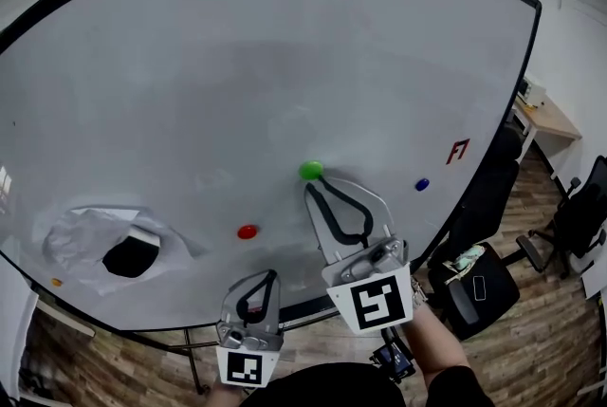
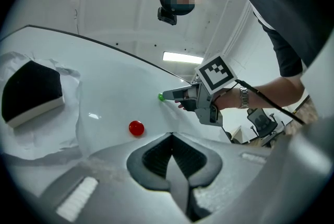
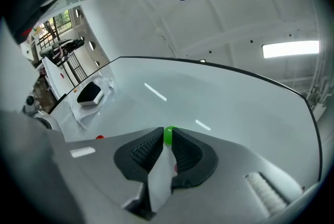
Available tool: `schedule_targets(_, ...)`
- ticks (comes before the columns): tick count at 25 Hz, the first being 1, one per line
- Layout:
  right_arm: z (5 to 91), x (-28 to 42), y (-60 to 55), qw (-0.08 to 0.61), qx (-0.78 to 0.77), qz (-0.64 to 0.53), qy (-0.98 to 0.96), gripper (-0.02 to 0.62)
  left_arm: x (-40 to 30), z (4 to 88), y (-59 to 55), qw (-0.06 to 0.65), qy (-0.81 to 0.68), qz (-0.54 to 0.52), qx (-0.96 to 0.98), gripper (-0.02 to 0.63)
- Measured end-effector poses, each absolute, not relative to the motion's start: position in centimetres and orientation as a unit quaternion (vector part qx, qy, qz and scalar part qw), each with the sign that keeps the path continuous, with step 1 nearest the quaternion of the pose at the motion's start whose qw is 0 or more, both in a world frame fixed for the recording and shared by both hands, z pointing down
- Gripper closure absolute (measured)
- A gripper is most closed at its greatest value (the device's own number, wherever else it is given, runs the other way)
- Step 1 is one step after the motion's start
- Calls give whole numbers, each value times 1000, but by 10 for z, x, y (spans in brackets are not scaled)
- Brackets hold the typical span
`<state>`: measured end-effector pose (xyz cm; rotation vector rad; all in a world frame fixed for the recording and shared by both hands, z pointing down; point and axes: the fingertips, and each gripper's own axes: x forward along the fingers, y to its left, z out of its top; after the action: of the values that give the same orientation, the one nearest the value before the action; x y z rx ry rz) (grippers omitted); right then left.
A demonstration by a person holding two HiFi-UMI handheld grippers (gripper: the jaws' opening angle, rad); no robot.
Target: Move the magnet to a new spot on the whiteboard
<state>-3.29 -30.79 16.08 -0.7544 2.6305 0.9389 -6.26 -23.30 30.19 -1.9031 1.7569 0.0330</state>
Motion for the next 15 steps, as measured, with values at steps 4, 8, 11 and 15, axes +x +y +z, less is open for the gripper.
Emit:
schedule_targets(4, 155, -35, -309, 125, -261, 334, 897, 522, -63, 304, -236, 273, 654, 6, -706, 606)
schedule_targets(8, 149, -36, -310, 133, -259, 338, 895, 495, -63, 304, -238, 276, 654, 4, -704, 606)
schedule_targets(11, 148, -37, -312, 132, -254, 334, 898, 476, -63, 302, -239, 279, 653, 5, -704, 605)
schedule_targets(15, 148, -37, -312, 133, -249, 330, 901, 472, -62, 301, -240, 282, 652, 6, -703, 606)
